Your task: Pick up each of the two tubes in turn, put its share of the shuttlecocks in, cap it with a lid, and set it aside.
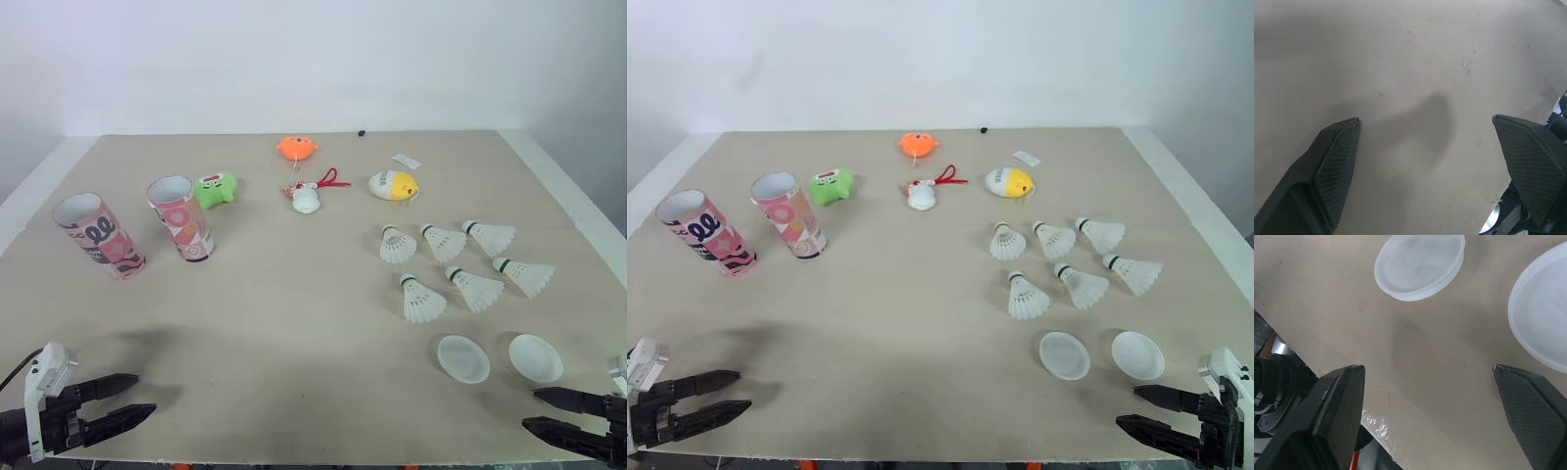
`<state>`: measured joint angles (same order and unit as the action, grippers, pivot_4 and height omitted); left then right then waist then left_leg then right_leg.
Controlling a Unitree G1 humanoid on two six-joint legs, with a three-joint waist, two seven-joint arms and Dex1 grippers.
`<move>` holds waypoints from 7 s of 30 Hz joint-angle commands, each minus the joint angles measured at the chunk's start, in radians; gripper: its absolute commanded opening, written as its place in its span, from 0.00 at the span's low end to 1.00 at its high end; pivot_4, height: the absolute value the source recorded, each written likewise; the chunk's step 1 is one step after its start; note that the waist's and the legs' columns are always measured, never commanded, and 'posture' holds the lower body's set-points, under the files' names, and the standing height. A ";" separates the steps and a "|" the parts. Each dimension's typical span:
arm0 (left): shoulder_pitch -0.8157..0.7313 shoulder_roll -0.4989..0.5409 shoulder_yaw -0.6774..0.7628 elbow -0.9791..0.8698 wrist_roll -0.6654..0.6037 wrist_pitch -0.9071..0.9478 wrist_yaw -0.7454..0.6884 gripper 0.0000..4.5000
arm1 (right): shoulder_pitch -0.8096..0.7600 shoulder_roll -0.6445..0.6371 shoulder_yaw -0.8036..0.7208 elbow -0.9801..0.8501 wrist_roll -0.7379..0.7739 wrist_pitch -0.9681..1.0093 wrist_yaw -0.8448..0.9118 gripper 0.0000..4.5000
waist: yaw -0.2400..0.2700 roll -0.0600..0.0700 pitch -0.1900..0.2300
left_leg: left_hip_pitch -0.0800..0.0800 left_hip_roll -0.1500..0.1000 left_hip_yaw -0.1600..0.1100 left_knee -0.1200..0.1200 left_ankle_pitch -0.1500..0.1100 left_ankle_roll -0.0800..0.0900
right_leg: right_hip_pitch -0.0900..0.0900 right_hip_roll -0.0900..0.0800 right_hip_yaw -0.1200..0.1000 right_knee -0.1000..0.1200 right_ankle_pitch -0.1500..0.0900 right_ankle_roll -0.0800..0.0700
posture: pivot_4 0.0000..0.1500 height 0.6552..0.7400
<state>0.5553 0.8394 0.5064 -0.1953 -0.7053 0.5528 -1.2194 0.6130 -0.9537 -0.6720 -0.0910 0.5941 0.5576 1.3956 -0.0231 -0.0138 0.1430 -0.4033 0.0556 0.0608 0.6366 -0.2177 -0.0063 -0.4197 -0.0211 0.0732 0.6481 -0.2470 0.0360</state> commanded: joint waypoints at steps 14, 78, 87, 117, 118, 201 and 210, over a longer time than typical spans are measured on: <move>-0.048 -0.140 0.050 -0.057 -0.075 0.082 0.178 1.00 | -0.120 0.002 0.168 -0.234 0.108 0.051 0.017 0.99 | 0.001 0.001 0.000 | 0.001 -0.002 -0.004 0.001 0.000 0.000 | 0.002 -0.001 -0.001 0.000 0.000 0.000 | 1.00 0.91; -0.774 -0.149 -0.010 0.507 0.302 -0.298 0.649 1.00 | -0.969 0.521 0.769 -0.388 -0.156 -0.002 -0.765 0.99 | 0.000 -0.028 0.013 | -0.011 0.009 -0.008 0.015 -0.001 -0.007 | -0.003 0.014 -0.006 0.018 0.005 -0.009 | 1.00 0.91; -0.959 -0.122 -0.089 0.766 0.368 -0.389 0.584 1.00 | -0.939 0.506 0.747 -0.456 -0.137 0.039 -0.790 0.99 | 0.000 -0.028 0.013 | -0.013 0.008 -0.009 0.015 -0.001 -0.007 | -0.004 0.014 -0.005 0.018 0.005 -0.008 | 1.00 0.91; -0.738 0.047 -0.116 0.385 0.231 -0.371 0.175 0.70 | -0.859 0.321 0.576 -0.585 0.268 0.223 -0.583 1.00 | 0.000 -0.029 0.014 | -0.019 0.009 -0.010 0.016 -0.002 -0.008 | -0.007 0.014 -0.006 0.018 0.004 -0.007 | 1.00 0.91; -0.694 0.087 -0.124 0.324 0.201 -0.317 0.107 0.70 | -0.840 0.288 0.544 -0.597 0.314 0.237 -0.555 1.00 | -0.001 -0.029 0.014 | -0.019 0.009 -0.010 0.016 -0.002 -0.008 | -0.007 0.013 -0.006 0.018 0.003 -0.008 | 1.00 0.91; -1.149 0.220 -0.868 -0.047 0.583 -0.079 -0.382 0.68 | -0.702 0.204 0.581 -0.824 0.068 0.172 -0.697 0.00 | 0.000 -0.019 0.013 | -0.019 0.007 -0.010 0.022 0.001 -0.006 | -0.005 0.015 -0.002 0.020 0.001 0.003 | 1.00 0.91; -1.178 0.210 -0.890 -0.001 0.601 -0.105 -0.395 0.68 | -1.067 0.129 0.774 -0.687 0.027 0.145 -0.547 0.00 | -0.001 -0.020 0.014 | -0.018 0.008 -0.011 0.023 0.001 -0.004 | -0.005 0.018 -0.002 0.021 0.001 -0.002 | 1.00 0.91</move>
<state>-0.6084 1.0397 -0.3865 -0.2001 -0.1151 0.4554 -1.6118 -0.4282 -0.8298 0.0830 -0.7976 0.6390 0.7221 0.8269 -0.0246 -0.0335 0.1568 -0.4217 0.0635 0.0500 0.6594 -0.2163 -0.0104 -0.4246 -0.0031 0.0708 0.6687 -0.2459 0.0342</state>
